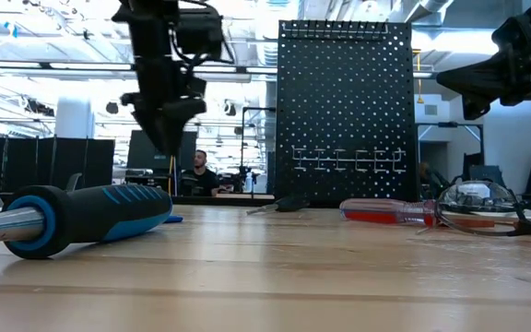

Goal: Hang tools onto peg board
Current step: Hang the top gray screwdriver on the pegboard

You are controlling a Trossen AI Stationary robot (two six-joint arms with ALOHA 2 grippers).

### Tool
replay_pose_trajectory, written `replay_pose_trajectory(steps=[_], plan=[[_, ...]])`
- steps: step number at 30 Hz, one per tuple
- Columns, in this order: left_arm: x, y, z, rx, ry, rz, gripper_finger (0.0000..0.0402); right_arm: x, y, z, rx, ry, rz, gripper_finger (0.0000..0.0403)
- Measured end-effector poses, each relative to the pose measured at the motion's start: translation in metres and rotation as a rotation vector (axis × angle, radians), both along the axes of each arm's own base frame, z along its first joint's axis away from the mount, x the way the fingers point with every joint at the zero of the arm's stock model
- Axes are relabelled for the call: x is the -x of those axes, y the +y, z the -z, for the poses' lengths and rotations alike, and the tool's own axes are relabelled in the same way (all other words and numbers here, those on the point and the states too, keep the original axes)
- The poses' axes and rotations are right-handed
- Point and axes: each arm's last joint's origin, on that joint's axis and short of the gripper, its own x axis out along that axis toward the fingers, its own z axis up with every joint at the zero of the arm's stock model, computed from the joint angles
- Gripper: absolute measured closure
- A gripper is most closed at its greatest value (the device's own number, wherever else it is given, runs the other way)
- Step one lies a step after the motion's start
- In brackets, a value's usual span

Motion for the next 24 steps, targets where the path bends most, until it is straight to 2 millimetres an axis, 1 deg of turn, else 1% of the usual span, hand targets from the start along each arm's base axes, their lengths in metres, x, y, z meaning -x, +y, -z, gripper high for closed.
replay_pose_trajectory(steps=[2,6,8,10,14,18,24], plan=[[0.013,0.007,-0.002,0.035,0.043,-0.064,0.0171,0.0,0.0,0.0,0.0,0.0,0.0,0.0396],[0.031,0.012,-0.001,0.111,0.162,-0.158,0.0166,0.0,0.0,0.0,0.0,0.0,0.0,0.0396],[0.037,0.013,-0.001,0.127,0.201,-0.193,0.0163,0.0,0.0,0.0,0.0,0.0,0.0,0.0396],[0.038,0.013,0.003,0.133,0.204,-0.211,0.0159,0.0,0.0,0.0,0.0,0.0,0.0,0.0396],[0.048,0.007,0.024,0.232,0.24,-0.236,0.0151,0.0,0.0,0.0,0.0,0.0,0.0,0.0396],[0.057,0.004,0.045,0.256,0.244,-0.261,0.0147,0.0,0.0,0.0,0.0,0.0,0.0,0.0396],[0.057,0.004,0.075,0.323,0.112,-0.239,0.0147,0.0,0.0,0.0,0.0,0.0,0.0,0.0396]])
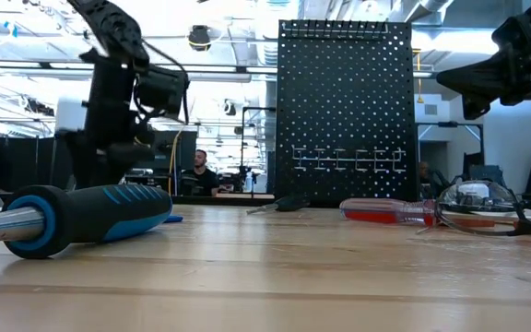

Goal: Hang tools onto peg board
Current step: Hang the top gray screwdriver on the pegboard

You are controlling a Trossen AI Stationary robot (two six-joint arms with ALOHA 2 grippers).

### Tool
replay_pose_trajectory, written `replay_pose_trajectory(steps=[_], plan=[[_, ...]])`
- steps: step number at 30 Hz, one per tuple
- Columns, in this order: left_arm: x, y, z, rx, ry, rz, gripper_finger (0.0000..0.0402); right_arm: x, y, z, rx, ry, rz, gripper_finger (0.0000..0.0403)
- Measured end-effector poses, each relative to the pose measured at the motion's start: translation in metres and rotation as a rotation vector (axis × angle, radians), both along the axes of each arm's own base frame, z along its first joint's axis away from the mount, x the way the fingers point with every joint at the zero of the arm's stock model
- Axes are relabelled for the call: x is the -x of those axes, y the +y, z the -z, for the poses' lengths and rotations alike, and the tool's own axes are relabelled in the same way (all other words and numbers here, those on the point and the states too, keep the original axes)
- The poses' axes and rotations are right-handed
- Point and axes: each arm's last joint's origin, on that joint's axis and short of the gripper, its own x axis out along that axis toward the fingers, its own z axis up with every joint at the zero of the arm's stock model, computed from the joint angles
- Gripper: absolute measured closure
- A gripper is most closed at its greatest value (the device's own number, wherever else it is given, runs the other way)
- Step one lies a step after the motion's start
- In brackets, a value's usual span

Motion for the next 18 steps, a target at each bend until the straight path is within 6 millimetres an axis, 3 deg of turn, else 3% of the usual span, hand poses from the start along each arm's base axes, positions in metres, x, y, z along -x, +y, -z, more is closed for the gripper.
replay_pose_trajectory(steps=[8,16,18], plan=[[0.008,0.005,0.017,0.009,-0.062,-0.013,0.0171,0.0,0.0,0.0,0.0,0.0,0.0,0.0396],[-0.002,0.009,0.017,-0.01,-0.155,0.052,0.0316,0.0,0.0,0.0,0.0,0.0,0.0,0.0396],[-0.006,0.011,0.015,-0.043,-0.186,0.067,0.0324,0.0,0.0,0.0,0.0,0.0,0.0,0.0396]])
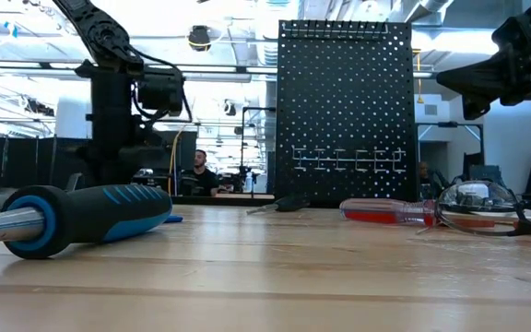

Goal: Hang tools onto peg board
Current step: Hang the top gray screwdriver on the pegboard

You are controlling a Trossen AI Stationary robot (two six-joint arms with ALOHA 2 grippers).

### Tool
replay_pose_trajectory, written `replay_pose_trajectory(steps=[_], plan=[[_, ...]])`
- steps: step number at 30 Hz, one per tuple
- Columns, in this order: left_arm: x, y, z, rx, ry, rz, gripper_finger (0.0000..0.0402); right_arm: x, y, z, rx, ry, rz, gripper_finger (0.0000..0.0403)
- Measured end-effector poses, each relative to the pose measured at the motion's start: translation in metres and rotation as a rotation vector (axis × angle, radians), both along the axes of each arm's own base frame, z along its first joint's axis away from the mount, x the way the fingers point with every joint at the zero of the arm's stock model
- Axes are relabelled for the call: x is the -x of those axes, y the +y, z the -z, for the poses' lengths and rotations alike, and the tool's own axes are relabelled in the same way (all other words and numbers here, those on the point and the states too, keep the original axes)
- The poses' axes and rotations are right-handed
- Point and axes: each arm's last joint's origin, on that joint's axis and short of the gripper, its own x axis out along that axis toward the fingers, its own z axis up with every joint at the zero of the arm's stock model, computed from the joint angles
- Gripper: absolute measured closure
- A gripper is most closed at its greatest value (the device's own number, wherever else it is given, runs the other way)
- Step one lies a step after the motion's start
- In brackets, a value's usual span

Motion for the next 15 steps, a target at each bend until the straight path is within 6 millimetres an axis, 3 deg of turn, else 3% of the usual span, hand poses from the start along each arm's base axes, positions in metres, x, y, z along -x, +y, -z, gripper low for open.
replay_pose_trajectory(steps=[3,7,12,15], plan=[[-0.02,0.004,-0.017,-0.126,-0.15,0.032,0.0324,0.0,0.0,0.0,0.0,0.0,-0.001,0.0396],[-0.043,0.011,-0.06,-0.323,-0.456,0.099,0.0324,0.0,0.0,0.0,0.0,0.0,0.0,0.0396],[-0.061,0.016,-0.103,-0.573,-0.81,0.201,0.0324,0.0,0.0,0.0,0.0,0.0,0.0,0.0396],[-0.069,0.017,-0.117,-0.695,-0.94,0.268,0.0324,0.0,0.0,0.0,0.0,0.001,0.0,0.0396]])
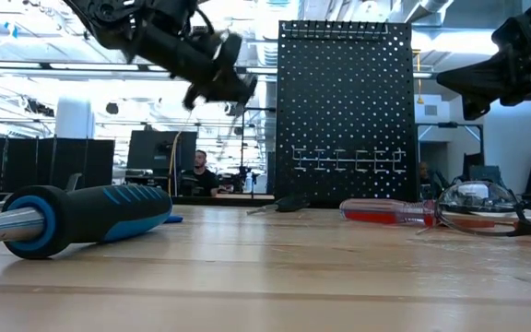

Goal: Hang tools onto peg board
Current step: Hang the top gray screwdriver on the pegboard

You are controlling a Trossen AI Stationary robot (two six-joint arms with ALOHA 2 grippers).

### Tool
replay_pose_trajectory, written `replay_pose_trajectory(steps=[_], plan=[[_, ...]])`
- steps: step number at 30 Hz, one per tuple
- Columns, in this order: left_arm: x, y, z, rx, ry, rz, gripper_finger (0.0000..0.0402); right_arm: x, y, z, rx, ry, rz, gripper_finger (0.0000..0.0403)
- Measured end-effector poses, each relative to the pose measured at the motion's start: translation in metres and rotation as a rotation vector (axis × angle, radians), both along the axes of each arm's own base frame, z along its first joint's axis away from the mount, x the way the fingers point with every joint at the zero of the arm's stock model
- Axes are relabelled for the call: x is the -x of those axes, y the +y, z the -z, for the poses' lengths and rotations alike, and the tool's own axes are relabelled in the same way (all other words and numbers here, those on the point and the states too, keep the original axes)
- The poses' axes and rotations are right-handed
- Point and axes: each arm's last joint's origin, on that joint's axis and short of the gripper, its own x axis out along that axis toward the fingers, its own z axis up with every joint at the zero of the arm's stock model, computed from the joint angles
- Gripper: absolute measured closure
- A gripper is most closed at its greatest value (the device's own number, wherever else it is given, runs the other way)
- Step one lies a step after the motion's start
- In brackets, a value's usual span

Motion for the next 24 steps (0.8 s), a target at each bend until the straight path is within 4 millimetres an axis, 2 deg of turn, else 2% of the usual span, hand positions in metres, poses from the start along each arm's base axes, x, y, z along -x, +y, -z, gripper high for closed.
replay_pose_trajectory(steps=[4,8,18,24], plan=[[-0.012,0.0,-0.012,-0.175,-0.141,0.072,0.0324,0.0,0.0,0.0,0.0,0.0,0.0,0.0396],[-0.028,0.005,-0.013,-0.295,-0.182,0.087,0.0324,0.0,0.0,0.0,0.0,-0.001,0.0,0.0396],[-0.08,0.042,-0.015,-0.423,-0.178,0.142,0.0324,0.0,0.0,0.0,0.0,-0.001,0.0,0.0396],[-0.096,0.059,-0.005,-0.442,-0.152,0.126,0.0324,0.0,0.0,0.0,0.0,-0.001,0.0,0.0396]])
